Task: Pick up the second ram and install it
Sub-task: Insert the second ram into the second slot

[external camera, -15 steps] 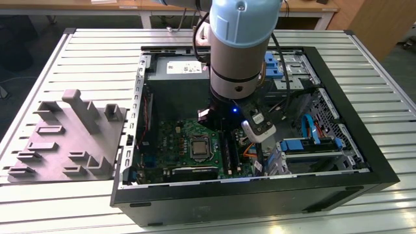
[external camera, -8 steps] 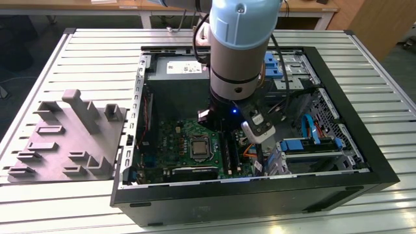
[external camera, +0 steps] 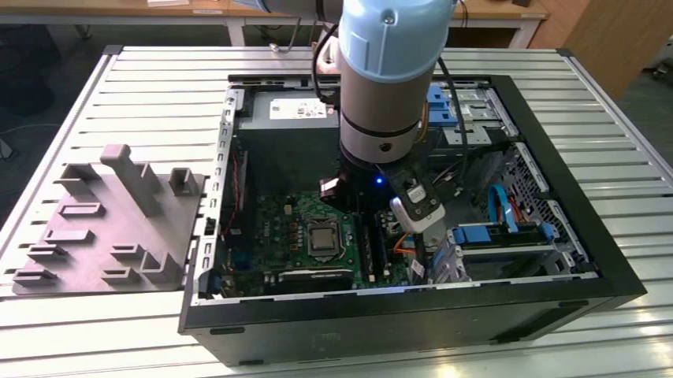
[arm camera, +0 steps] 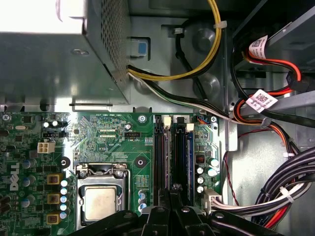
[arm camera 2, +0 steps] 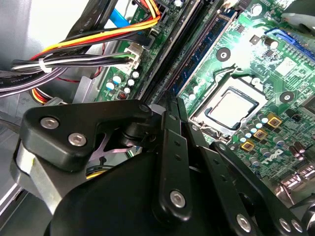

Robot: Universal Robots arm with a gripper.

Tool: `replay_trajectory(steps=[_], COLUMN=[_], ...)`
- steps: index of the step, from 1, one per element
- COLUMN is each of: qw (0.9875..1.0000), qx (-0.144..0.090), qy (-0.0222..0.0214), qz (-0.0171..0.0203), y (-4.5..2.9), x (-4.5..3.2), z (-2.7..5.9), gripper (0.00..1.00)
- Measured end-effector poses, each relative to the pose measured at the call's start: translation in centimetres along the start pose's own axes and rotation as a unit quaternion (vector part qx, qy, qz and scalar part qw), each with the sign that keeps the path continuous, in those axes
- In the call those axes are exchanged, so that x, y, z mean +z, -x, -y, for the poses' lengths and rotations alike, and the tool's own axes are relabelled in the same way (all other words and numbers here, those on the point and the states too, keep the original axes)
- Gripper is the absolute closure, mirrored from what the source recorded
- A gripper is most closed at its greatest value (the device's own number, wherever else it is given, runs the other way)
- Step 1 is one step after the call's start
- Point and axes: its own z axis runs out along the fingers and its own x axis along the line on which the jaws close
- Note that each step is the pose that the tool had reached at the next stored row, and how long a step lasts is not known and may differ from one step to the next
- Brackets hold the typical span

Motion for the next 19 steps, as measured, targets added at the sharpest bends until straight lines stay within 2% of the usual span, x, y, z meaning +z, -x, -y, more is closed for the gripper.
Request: replay_trajectory(steps=[13, 17, 19], qw=[1.0, 0.9999, 0.9999], qx=[0.0, 0.001, 0.001], qy=[0.0011, 0.0104, 0.0112], qz=[0.0, 0.0, 0.0], y=[-0.02, -0.01, -0.02], x=[0.23, 0.23, 0.25], z=[0.02, 0.02, 0.01], gripper=[0.88, 0.88, 0.88])
